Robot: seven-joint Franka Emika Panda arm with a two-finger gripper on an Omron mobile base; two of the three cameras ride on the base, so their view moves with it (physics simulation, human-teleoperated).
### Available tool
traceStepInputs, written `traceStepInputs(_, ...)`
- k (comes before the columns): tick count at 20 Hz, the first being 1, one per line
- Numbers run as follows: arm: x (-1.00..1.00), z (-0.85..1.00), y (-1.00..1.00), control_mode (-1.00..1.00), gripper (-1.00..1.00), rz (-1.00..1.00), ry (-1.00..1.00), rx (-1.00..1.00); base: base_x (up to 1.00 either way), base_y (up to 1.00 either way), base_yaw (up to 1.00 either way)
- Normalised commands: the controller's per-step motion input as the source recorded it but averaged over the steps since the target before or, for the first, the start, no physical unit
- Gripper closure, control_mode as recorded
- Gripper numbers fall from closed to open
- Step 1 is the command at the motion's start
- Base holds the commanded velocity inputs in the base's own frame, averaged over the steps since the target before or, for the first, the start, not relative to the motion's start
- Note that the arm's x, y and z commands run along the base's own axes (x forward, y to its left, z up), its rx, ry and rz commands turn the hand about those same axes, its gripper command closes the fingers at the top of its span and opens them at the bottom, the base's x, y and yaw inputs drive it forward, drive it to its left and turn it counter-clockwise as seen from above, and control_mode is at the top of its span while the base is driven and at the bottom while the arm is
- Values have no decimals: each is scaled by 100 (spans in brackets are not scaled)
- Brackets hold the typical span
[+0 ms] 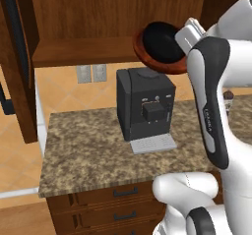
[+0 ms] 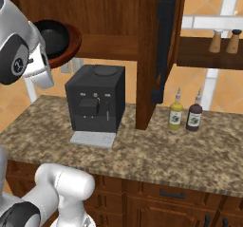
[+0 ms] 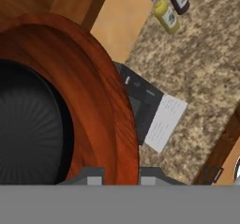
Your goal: Pick up the bowls on the counter and stack them on top of one another in the open cabinet. Place the smaller bowl on top of the larger bowl.
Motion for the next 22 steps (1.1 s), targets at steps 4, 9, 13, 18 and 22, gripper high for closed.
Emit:
traceStepInputs(4,25,11,3,-100,100,-3,-11,0,0,0,0)
traceStepInputs(9,95,0,0,-100,100,-1,0,0,0,0,0)
traceStepInputs(13,98,6,4,-100,100,-3,0,-3,0,0,0)
traceStepInputs(18,86,0,10,-100,100,-5,0,-5,0,0,0)
traceStepInputs(22,65,0,0,-100,100,-4,2,-8,0,0,0)
